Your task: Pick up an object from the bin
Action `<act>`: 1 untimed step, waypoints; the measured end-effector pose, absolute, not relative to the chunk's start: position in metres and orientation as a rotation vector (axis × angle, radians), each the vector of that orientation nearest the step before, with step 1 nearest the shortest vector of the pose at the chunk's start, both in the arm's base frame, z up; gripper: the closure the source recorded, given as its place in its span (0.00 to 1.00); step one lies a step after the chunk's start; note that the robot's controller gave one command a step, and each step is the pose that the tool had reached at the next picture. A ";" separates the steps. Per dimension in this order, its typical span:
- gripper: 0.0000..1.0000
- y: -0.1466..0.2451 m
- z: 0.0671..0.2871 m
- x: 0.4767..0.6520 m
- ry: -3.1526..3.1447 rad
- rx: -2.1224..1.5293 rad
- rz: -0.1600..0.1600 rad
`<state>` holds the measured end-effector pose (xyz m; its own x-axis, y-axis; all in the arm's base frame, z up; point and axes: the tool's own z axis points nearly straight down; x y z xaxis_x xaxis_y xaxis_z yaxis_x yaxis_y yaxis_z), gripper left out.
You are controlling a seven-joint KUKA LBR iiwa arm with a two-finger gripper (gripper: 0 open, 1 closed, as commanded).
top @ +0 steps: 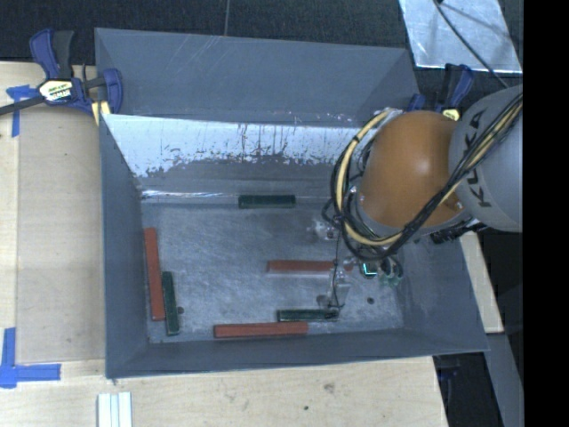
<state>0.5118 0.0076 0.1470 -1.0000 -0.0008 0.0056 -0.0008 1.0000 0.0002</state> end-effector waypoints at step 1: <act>0.00 0.010 0.067 0.550 -3.135 0.176 0.000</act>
Offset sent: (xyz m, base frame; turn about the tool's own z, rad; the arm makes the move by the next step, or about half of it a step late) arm 0.0378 0.0027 -0.0770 -0.1104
